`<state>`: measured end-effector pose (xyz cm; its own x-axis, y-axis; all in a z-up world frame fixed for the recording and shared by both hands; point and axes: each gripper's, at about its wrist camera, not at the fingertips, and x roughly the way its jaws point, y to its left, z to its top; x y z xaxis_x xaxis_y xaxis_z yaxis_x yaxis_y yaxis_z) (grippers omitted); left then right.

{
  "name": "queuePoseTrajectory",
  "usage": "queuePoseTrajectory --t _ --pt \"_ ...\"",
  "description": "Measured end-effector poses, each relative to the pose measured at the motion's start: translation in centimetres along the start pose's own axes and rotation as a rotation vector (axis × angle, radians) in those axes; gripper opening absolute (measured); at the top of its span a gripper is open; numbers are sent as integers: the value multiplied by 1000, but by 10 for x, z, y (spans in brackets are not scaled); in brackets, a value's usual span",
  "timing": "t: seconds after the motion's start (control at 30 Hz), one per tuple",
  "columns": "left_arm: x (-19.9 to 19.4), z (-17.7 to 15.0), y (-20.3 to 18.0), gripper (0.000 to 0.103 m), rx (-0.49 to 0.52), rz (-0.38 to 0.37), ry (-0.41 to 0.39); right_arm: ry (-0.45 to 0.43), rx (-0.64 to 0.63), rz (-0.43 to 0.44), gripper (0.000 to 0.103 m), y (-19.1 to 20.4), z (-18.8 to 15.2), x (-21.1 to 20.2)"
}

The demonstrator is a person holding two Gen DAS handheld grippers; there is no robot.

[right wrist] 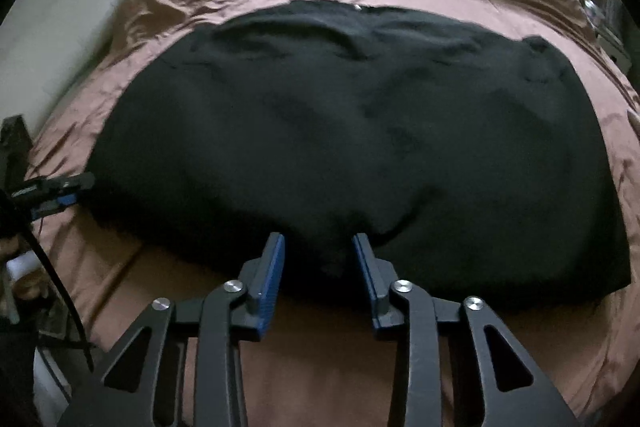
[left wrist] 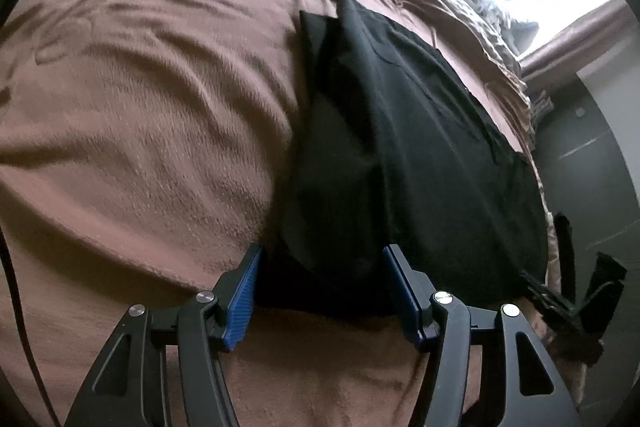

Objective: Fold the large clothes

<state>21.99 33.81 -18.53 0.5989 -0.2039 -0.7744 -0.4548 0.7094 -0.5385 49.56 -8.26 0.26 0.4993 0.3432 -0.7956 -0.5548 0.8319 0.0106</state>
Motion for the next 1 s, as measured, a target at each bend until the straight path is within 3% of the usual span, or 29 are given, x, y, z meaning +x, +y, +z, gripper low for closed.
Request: queuePoseTrajectory --t 0.3,0.53,0.73,1.0 --pt "2 5 10 43 -107 -62 -11 42 25 -34 24 5 40 48" --pt "-1 1 4 35 -147 -13 -43 63 29 -45 22 10 79 80" --pt "-1 -4 6 36 -193 5 -60 59 34 -64 21 10 110 106" --pt "4 2 9 49 -242 -28 -21 40 55 -71 21 3 130 126"
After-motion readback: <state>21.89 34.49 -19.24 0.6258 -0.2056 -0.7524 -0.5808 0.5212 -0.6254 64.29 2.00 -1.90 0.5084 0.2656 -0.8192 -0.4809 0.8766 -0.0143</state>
